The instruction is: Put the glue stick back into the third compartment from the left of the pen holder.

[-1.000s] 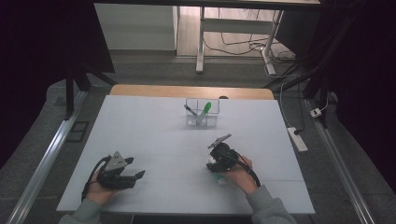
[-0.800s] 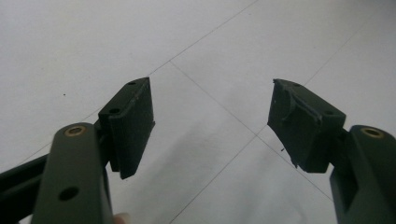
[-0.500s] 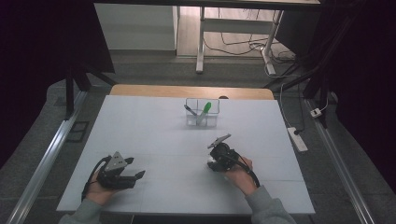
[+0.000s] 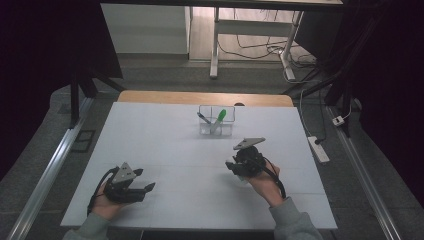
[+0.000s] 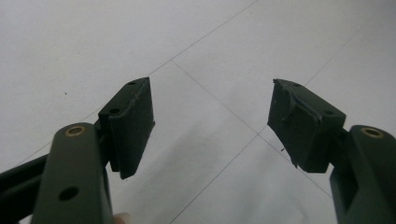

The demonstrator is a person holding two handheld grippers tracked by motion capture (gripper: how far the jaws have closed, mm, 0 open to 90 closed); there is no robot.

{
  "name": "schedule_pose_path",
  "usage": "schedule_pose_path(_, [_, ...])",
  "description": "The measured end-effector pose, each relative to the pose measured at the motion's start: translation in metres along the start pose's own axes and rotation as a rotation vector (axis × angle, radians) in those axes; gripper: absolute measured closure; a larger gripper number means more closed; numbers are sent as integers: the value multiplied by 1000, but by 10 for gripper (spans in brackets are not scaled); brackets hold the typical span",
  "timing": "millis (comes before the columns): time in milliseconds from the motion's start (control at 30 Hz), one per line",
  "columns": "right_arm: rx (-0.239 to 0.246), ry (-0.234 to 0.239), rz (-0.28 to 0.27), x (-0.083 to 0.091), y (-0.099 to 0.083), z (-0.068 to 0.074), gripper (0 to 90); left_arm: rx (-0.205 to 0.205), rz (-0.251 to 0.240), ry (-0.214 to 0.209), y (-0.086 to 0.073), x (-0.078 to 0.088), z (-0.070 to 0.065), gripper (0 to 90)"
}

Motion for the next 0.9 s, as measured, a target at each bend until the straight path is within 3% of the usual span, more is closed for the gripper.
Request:
schedule_pose_path(400, [-86,-2,-175,25,10,-20,649,0,-6,2,0,1,0,302])
schedule_pose_path(900, [-137,-5,-272,26,26,-31,649,9,-14,5,0,2,1,302])
Point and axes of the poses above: each handheld gripper's, and its own axes: x roughly backward along the jaws, y roughly out of its top, z roughly to its left, the point moved 4 cm from there along -x, roughly forward along the jaws, and after that the axes turned 8 degrees about -y, right-handed, at the moved point
